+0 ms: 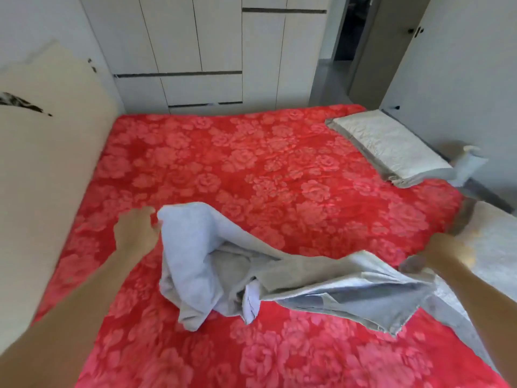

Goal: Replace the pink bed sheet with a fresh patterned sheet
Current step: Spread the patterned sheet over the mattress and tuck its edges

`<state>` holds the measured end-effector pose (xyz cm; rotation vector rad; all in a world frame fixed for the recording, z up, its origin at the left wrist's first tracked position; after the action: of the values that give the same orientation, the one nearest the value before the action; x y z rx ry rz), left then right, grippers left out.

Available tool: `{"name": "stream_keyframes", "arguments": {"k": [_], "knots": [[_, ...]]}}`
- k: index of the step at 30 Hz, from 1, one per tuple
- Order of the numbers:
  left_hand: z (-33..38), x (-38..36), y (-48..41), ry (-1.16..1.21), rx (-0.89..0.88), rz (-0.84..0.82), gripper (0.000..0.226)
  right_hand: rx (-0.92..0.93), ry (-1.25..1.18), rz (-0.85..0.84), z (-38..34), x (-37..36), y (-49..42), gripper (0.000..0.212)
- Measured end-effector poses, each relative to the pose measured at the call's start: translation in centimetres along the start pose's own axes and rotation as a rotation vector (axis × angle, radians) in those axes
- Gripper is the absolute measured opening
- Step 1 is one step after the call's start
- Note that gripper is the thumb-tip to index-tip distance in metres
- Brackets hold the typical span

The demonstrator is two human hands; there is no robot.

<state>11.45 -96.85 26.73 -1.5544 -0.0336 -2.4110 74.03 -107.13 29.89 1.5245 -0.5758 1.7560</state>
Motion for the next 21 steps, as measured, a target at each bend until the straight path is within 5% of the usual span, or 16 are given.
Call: {"name": "stream_keyframes", "arguments": {"k": [6,10,17,19,21], "knots": [[-8.5,-11.6,11.1,0.232,0.456,-0.35,0.027,0.518,0.115,-0.089,-10.8,-10.4,7.5,0.03],[-10.7,-18.9,16.3,0.274,0.609,-0.479,0.031,0.835,0.241,-0.196,-16.6,-19.1,11.9,0.057],[-13.2,-28.6,16.6,0.462,0.898,-0.363,0.087,0.895,0.311,-0.338,-20.6,-36.1,15.3,0.11],[-14.7,-30.8,15.3,0.448,0.958,-0.348,0.081,0.883,0.326,-0.401,-22.3,-36.7,16.5,0.107],[-15.7,-32.2,14.3,0.383,0.924,-0.324,0.044,0.86,0.299,-0.437,-23.0,-36.8,15.8,0.069]]}}
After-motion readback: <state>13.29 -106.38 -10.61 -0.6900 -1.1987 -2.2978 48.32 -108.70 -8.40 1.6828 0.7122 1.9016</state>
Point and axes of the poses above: each hand's wrist, its own y-axis away from the middle knuckle, its own x-axis out of the back of the hand, z = x × y, the point moved 6 cm from there along -y, towards the middle knuckle, and after that the axes turned 12 degrees about y, right-handed, at the moved point
